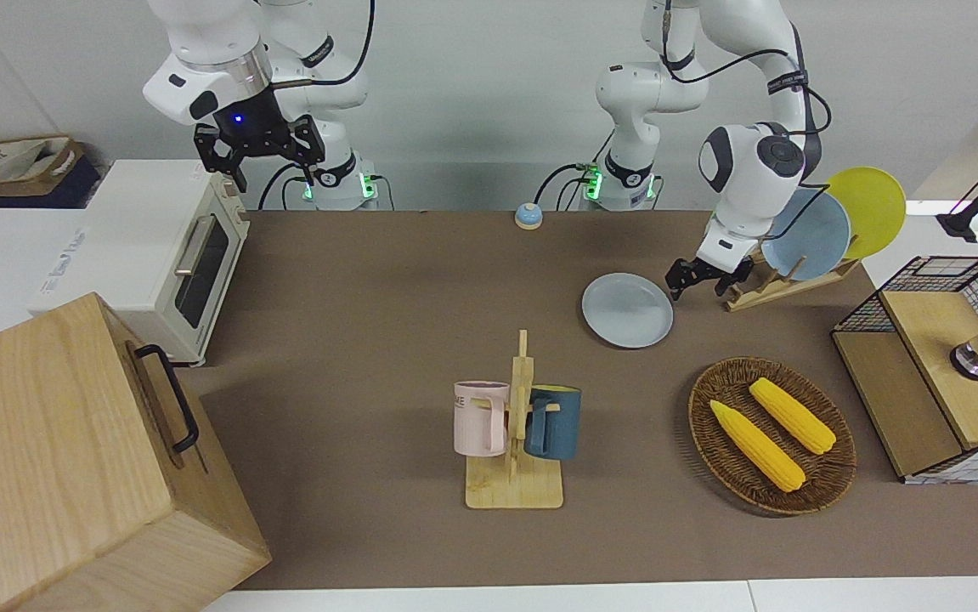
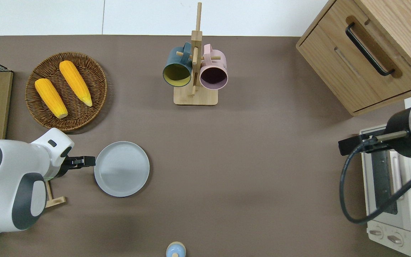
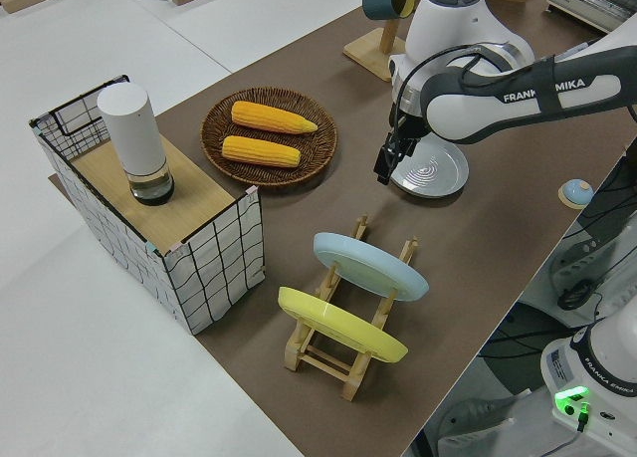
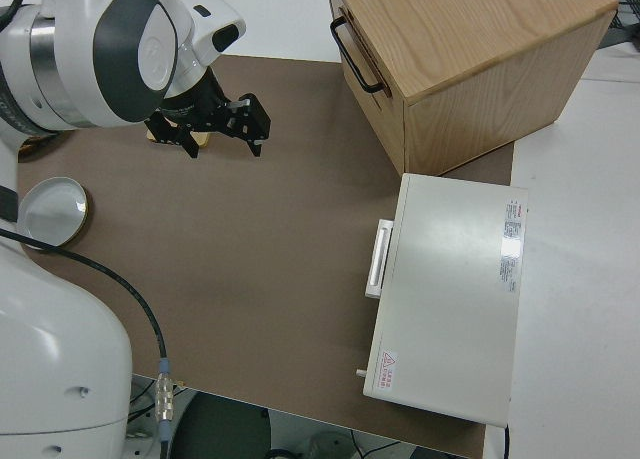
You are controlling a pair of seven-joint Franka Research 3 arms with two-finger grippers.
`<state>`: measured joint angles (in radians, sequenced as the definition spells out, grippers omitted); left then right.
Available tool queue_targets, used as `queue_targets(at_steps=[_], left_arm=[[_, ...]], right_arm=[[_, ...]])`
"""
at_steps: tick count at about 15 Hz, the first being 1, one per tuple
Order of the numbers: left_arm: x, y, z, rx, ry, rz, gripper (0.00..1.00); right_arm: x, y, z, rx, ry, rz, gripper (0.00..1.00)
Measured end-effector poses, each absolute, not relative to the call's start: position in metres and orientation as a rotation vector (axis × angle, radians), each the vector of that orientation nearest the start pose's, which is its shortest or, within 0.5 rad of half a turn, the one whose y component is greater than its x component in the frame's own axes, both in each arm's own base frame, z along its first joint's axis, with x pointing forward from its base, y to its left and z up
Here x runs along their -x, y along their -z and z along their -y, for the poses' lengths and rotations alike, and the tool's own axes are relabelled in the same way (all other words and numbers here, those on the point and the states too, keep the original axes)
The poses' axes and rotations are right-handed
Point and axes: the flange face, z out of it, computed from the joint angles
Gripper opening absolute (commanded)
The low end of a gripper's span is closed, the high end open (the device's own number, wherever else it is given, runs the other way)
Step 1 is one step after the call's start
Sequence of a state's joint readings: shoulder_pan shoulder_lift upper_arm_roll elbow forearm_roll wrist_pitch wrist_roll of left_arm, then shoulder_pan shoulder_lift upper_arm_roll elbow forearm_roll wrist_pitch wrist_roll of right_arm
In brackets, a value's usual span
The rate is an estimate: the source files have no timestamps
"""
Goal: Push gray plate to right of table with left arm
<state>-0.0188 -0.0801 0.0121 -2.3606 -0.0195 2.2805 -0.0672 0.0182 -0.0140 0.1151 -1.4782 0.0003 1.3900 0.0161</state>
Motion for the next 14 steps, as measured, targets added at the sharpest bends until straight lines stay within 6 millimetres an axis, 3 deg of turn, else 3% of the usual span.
queue_targets(at_steps=[4, 12, 13, 14], left_arm=[[-0.458, -0.312, 0.010, 3.146, -0.024, 0.218, 1.00], [-0.449, -0.291, 0.037, 3.134, -0.001, 0.335, 0.99], [-0.449, -0.289, 0.040, 3.133, 0.001, 0.338, 0.90], [-0.448, -0.288, 0.040, 3.133, -0.003, 0.341, 0.67]], right_arm=[[-0.526, -0.660, -0.071, 3.141, -0.117, 0.184, 0.983], [-0.526, -0.660, -0.071, 3.141, -0.117, 0.184, 0.983], [-0.526, -0.660, -0.071, 3.141, -0.117, 0.184, 0.983], [-0.526, -0.660, -0.071, 3.141, -0.117, 0.184, 0.983]])
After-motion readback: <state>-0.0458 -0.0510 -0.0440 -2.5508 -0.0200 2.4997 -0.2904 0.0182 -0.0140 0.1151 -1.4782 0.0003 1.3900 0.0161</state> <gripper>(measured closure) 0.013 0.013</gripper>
